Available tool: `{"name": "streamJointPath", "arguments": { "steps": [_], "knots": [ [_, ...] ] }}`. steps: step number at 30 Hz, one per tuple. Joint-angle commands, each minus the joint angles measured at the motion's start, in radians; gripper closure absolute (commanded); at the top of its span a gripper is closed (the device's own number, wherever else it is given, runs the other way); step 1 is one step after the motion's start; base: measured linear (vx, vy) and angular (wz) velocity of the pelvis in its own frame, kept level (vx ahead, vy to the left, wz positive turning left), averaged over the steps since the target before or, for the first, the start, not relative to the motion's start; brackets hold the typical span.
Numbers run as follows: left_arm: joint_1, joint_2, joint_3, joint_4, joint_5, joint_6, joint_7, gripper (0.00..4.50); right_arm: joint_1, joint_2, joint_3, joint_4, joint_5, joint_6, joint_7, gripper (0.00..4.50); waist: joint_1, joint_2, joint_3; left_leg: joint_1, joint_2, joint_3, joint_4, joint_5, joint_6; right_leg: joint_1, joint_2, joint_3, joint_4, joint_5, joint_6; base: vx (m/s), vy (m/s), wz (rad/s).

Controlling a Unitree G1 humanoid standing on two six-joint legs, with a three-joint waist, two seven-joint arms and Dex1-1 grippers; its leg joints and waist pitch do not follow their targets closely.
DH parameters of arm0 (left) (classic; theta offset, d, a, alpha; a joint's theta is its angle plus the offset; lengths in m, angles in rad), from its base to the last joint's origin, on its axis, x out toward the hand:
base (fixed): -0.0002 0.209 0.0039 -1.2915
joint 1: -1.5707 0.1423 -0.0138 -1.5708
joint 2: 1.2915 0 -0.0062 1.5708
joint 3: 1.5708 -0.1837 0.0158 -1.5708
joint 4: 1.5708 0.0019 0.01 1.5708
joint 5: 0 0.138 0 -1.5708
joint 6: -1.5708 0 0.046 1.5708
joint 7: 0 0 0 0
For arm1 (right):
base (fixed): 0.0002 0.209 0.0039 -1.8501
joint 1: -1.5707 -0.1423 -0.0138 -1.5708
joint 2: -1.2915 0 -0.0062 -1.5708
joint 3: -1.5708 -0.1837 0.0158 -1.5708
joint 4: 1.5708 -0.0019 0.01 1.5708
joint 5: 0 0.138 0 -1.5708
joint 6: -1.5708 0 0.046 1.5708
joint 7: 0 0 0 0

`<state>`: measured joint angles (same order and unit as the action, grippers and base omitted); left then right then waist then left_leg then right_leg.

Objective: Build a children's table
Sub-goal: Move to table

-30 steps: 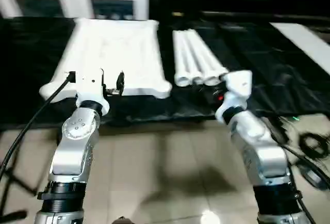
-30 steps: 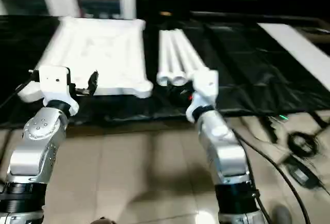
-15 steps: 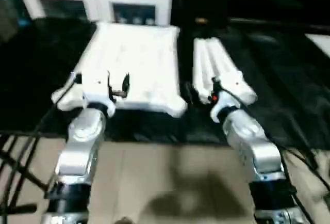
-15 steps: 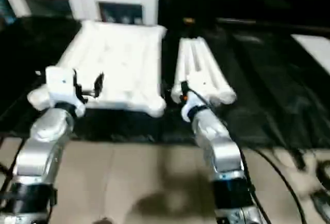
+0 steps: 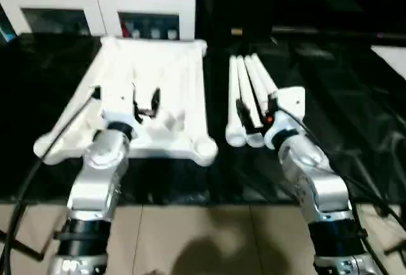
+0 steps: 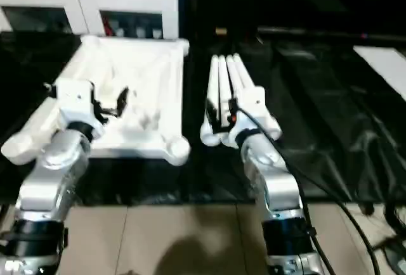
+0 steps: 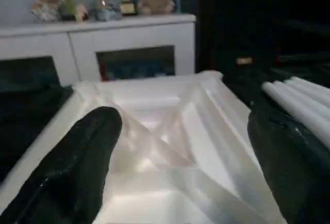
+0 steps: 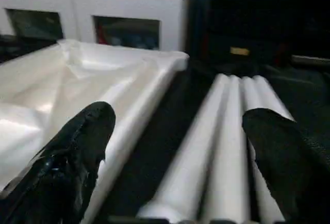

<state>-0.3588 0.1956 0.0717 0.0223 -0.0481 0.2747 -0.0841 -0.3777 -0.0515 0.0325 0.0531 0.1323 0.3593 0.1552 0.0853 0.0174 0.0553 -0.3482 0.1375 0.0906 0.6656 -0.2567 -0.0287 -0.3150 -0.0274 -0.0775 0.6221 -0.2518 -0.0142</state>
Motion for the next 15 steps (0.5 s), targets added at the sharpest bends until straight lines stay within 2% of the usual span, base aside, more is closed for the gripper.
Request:
{"name": "streamJointPath", "arguments": {
  "steps": [1, 2, 3, 4, 5, 6, 7, 8, 9, 10, 11, 12, 13, 14, 15],
  "knots": [
    [-0.008, 0.003, 0.004, 0.01, 0.003, -0.002, -0.008, 0.08, -0.011, -0.004, 0.014, -0.007, -0.002, -0.004, -0.001, 0.0, -0.05, 0.043, -0.062, 0.103, 0.137, -0.103, -0.176, -0.326, 0.037, -0.044, -0.029, 0.004, 0.021, -0.244, -0.122, 0.153, 0.116, -0.02],
    [-0.01, 0.003, 0.004, 0.013, 0.004, -0.003, -0.009, 0.08, -0.011, -0.004, 0.012, -0.007, 0.0, -0.004, 0.0, 0.0, -0.055, 0.042, -0.074, 0.148, 0.15, -0.134, -0.17, -0.347, 0.113, -0.092, -0.035, 0.003, 0.077, -0.111, -0.064, 0.157, 0.069, 0.04],
    [-0.011, 0.004, 0.004, 0.014, 0.003, -0.003, -0.01, 0.08, -0.011, -0.004, 0.011, -0.008, 0.0, -0.004, 0.001, 0.0, -0.048, 0.045, -0.066, 0.144, 0.138, -0.119, -0.16, -0.276, 0.205, -0.121, -0.039, 0.002, 0.097, -0.061, -0.009, 0.122, 0.037, 0.05],
    [-0.013, 0.005, 0.004, 0.016, 0.002, -0.004, -0.01, 0.08, -0.011, -0.003, 0.01, -0.008, 0.001, -0.004, 0.002, 0.0, -0.055, 0.033, -0.064, 0.141, 0.135, -0.11, -0.161, -0.253, 0.247, -0.128, -0.045, 0.004, 0.098, -0.034, 0.003, 0.122, 0.037, 0.05],
    [-0.014, 0.006, 0.003, 0.019, 0.001, -0.005, -0.011, 0.08, -0.011, -0.001, 0.008, -0.007, 0.001, -0.001, 0.004, 0.0, -0.062, 0.02, -0.068, 0.145, 0.116, -0.093, -0.159, -0.195, 0.308, -0.136, -0.051, 0.007, 0.085, 0.014, 0.017, 0.115, 0.003, 0.02],
    [-0.015, 0.007, 0.003, 0.02, 0.001, -0.006, -0.012, 0.08, -0.011, 0.0, 0.007, -0.007, 0.0, 0.0, 0.005, 0.0, -0.059, -0.001, -0.058, 0.125, 0.079, -0.053, -0.157, -0.177, 0.309, -0.117, -0.07, 0.022, 0.028, 0.059, -0.007, 0.116, -0.046, 0.03],
    [-0.016, 0.008, 0.002, 0.022, 0.0, -0.007, -0.013, 0.08, -0.011, 0.001, 0.007, -0.005, -0.001, -0.001, 0.008, 0.0, -0.056, -0.02, -0.056, 0.1, 0.047, -0.019, -0.149, -0.209, 0.277, -0.082, -0.093, 0.045, -0.023, 0.07, -0.033, 0.116, -0.046, 0.03],
    [-0.016, 0.008, 0.001, 0.024, 0.0, -0.009, -0.014, 0.08, -0.01, 0.0, 0.01, -0.002, -0.005, -0.001, 0.009, 0.0, -0.024, -0.067, -0.045, 0.019, -0.018, 0.026, -0.079, -0.23, 0.202, 0.021, -0.163, 0.129, -0.114, -0.227, -0.083, 0.105, -0.103, 0.09],
    [-0.017, 0.008, 0.002, 0.027, -0.001, -0.011, -0.016, 0.08, -0.01, -0.001, 0.012, 0.001, -0.007, -0.002, 0.01, 0.0, 0.009, -0.077, -0.072, -0.027, -0.028, 0.015, 0.029, -0.11, 0.148, 0.096, -0.23, 0.196, -0.14, -0.482, -0.146, 0.127, -0.092, 0.02],
    [-0.019, 0.009, 0.003, 0.03, 0.0, -0.013, -0.018, 0.08, -0.01, -0.001, 0.015, 0.005, -0.009, -0.004, 0.01, 0.0, 0.015, -0.068, -0.079, -0.055, -0.022, 0.004, 0.046, -0.053, 0.122, 0.119, -0.234, 0.199, -0.128, -0.466, -0.175, 0.127, -0.092, 0.02],
    [-0.02, 0.009, 0.004, 0.032, 0.0, -0.014, -0.02, 0.08, -0.011, -0.003, 0.016, 0.006, -0.008, -0.005, 0.008, 0.0, 0.02, -0.061, -0.075, -0.096, -0.018, -0.005, 0.059, 0.014, 0.082, 0.131, -0.219, 0.181, -0.112, -0.309, -0.23, 0.155, -0.053, -0.03],
    [-0.021, 0.009, 0.005, 0.035, 0.001, -0.016, -0.023, 0.08, -0.015, -0.003, 0.017, 0.012, -0.006, -0.008, 0.007, 0.0, 0.02, -0.044, -0.067, -0.095, 0.001, -0.008, 0.044, 0.062, 0.051, 0.114, -0.206, 0.152, -0.116, -0.205, -0.306, 0.15, -0.024, -0.01],
    [-0.021, 0.009, 0.005, 0.033, 0.001, -0.015, -0.023, 0.08, -0.016, -0.004, 0.017, 0.013, -0.006, -0.008, 0.007, 0.0, 0.02, -0.036, -0.067, -0.099, 0.014, -0.009, 0.021, 0.095, 0.049, 0.114, -0.191, 0.129, -0.113, -0.17, -0.325, 0.15, -0.024, -0.01],
    [-0.02, 0.009, 0.005, 0.033, 0.001, -0.015, -0.023, 0.08, -0.016, -0.004, 0.018, 0.013, -0.006, -0.008, 0.008, 0.0, 0.018, 0.0, -0.07, -0.079, 0.04, -0.002, -0.072, 0.18, 0.064, 0.098, -0.124, 0.058, -0.097, -0.146, -0.281, 0.155, 0.045, 0.02],
    [-0.02, 0.009, 0.006, 0.033, 0.001, -0.016, -0.024, 0.08, -0.017, -0.007, 0.021, 0.015, -0.01, -0.011, 0.01, 0.0, -0.015, 0.052, -0.072, 0.026, 0.089, -0.053, -0.137, 0.127, 0.112, 0.012, -0.018, -0.013, -0.012, -0.133, -0.16, 0.18, 0.074, -0.03]
  ]
}}
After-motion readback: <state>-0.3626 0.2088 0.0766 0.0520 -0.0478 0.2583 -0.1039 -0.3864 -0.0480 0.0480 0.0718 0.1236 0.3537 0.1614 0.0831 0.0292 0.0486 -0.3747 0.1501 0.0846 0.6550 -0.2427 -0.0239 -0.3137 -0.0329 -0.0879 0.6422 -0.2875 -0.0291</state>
